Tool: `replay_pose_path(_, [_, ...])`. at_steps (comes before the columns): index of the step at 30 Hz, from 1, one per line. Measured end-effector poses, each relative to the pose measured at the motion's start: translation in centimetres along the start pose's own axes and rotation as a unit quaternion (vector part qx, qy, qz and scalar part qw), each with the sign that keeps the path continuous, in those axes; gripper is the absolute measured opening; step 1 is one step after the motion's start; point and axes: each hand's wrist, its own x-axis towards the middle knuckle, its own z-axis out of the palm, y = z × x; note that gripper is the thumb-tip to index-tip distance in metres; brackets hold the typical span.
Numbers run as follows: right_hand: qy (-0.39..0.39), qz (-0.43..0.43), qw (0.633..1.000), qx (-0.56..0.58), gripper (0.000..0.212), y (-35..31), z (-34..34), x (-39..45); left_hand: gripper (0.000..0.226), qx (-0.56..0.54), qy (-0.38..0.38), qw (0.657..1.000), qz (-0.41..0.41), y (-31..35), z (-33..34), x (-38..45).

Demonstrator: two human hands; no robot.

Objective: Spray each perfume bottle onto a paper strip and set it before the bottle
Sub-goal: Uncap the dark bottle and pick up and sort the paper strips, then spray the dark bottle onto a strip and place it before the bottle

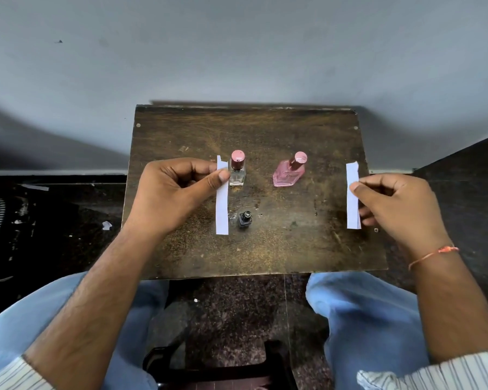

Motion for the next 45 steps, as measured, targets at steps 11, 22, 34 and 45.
replay_pose_path(11, [0.019, 0.006, 0.990, -0.140, 0.006, 1.5, 0.4, 1.3, 0.012, 0.059, 0.000, 0.998, -0.033, 0.6, -0.7, -0.2])
replay_pose_path(22, [0.011, -0.155, 0.973, -0.173, 0.017, -0.9, 1.4, -0.9, 0.034, 0.030, -0.011, 0.996, -0.084, 0.8, -0.7, -0.3])
replay_pose_path(34, [-0.240, -0.296, 0.924, -0.039, 0.054, -2.3, 9.2, -4.8, 0.016, 0.030, -0.036, 0.996, -0.069, 1.2, 0.0, -0.8])
replay_pose_path(45, [-0.225, -0.171, 0.951, 0.123, 0.023, -2.3, 10.3, -4.7, 0.035, -0.002, -0.083, 0.992, -0.100, 0.8, -0.3, -0.8])
